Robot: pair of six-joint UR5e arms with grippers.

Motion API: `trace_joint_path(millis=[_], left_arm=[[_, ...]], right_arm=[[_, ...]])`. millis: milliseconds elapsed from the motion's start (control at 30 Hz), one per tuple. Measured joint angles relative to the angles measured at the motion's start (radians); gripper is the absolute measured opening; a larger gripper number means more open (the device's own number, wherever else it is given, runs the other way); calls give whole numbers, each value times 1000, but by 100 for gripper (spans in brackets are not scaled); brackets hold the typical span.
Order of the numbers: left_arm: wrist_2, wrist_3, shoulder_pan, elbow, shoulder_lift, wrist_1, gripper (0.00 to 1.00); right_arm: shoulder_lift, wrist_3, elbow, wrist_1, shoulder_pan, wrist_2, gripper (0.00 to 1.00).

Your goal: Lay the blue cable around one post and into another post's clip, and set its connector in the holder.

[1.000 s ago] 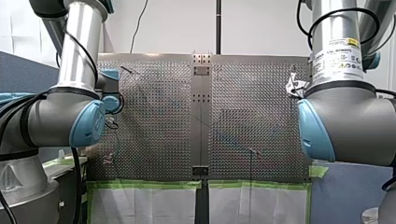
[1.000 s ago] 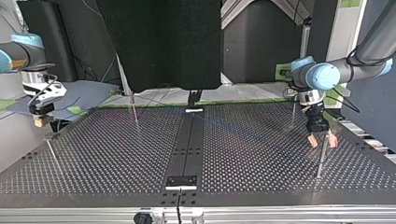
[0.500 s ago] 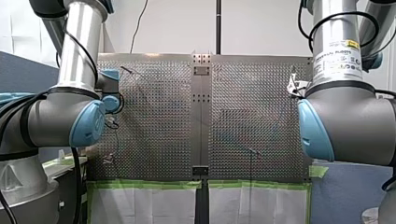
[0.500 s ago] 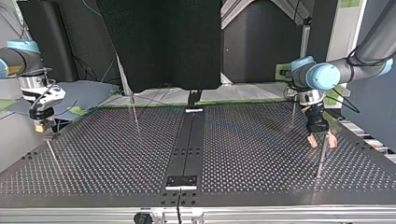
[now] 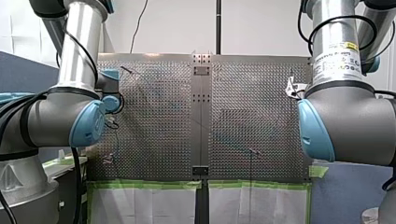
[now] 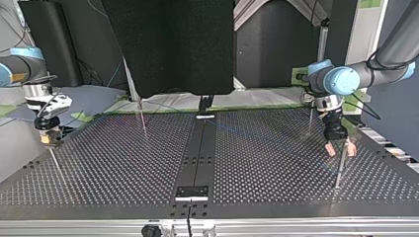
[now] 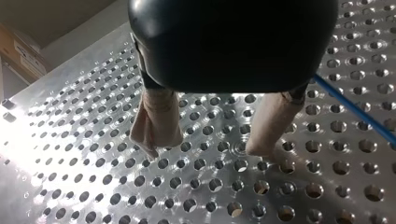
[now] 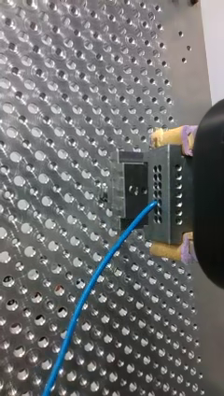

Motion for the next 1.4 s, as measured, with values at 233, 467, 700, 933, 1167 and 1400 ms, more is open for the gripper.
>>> trace_joint_path(millis=[233, 467, 700, 933, 1167, 1400], left_arm=[[5, -1, 0, 0, 0, 0, 98], [7, -1, 0, 0, 0, 0, 98], [8, 0, -1, 0, 0, 0, 98], [8, 0, -2, 0, 0, 0, 98], [8, 1, -3, 0, -1, 0, 98], [8, 2, -4, 0, 0, 0, 98]], right_arm=[[1, 7, 0, -17, -3, -12, 0], [2, 21, 0, -22, -4, -21, 0], [13, 43, 0, -33, -6, -25, 0], [33, 38, -15, -31, 1, -35, 0], [37, 21, -29, -26, 8, -39, 0], [37, 2, -29, -33, 10, -39, 0]])
